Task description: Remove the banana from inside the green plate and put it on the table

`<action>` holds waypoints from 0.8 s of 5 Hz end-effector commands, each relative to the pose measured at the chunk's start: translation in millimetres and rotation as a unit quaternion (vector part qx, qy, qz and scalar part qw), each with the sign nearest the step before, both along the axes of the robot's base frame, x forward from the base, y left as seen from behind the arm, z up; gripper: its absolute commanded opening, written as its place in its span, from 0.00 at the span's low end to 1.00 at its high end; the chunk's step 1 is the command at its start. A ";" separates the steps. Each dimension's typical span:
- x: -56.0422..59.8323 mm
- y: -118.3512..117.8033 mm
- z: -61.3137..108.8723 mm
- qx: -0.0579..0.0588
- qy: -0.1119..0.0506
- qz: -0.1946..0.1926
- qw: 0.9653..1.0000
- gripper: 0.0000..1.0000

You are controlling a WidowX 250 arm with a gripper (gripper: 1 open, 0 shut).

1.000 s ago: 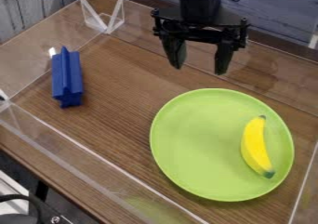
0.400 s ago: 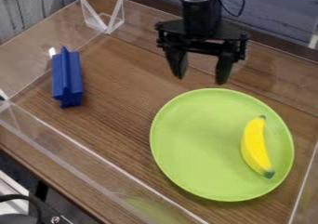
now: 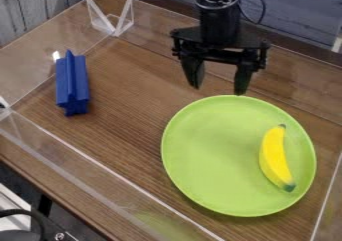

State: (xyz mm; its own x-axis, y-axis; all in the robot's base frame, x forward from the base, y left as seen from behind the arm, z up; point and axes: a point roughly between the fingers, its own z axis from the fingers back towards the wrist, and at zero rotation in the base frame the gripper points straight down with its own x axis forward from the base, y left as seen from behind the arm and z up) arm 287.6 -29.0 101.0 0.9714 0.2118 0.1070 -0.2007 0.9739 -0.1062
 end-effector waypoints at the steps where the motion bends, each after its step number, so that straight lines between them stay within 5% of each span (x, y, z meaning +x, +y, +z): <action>1: 4.3 -2.9 4.9 -0.001 -0.015 -0.004 1.000 1.00; 4: 11.5 -9.3 -6.2 -0.007 -0.016 -0.016 1.000 1.00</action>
